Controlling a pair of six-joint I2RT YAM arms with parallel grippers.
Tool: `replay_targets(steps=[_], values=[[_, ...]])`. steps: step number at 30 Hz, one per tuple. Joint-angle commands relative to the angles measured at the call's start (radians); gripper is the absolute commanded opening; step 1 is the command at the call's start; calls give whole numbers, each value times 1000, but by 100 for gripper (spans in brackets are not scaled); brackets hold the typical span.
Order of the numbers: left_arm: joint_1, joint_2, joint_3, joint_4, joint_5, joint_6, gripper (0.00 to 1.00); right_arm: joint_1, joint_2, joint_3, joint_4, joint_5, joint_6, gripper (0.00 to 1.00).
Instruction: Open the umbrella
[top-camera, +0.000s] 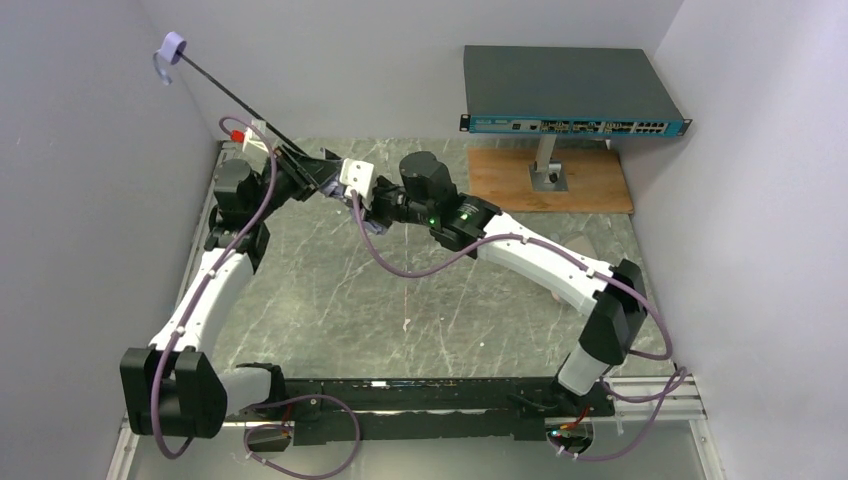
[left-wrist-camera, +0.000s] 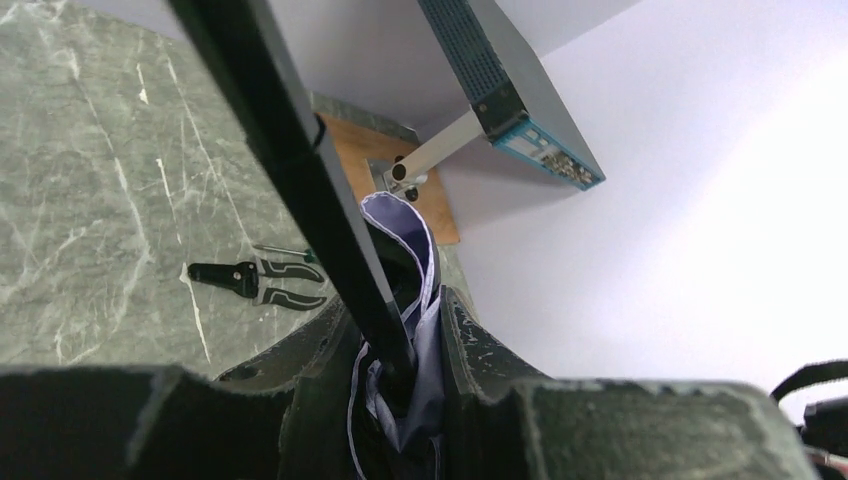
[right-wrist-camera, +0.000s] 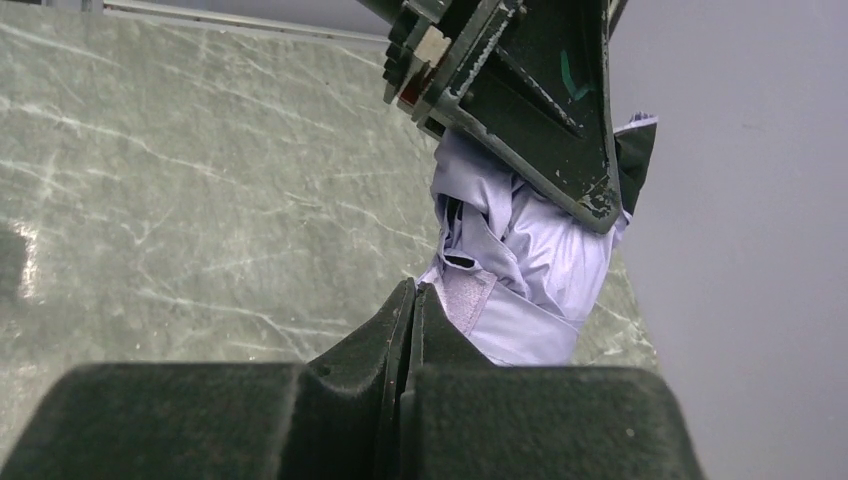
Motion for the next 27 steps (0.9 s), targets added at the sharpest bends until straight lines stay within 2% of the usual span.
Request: replay_targets(steps=[1,8,17,20,24,25,27], values=[[37,30,110,112,-89,-101,0,18,45,55,-4,-133,88,0],[38,36,109,133,-85,-93,0,18,56,49,-3,-188,47,0],[38,63,125,168,-83,-84,0,23,155,242,-204,-349,-207,0],[38,70,136,170,-80,-74,0,24,183,296,-290,-375,-277,0],[39,61,130,175,-74,-59,0,25,177,303,-324,-369,-347,0],[39,57,125,175,-74,-54,0,26,166,289,-304,-357,-331,4],[38,46,117,177,-67,-36,0,20,137,256,-235,-329,-260,43]])
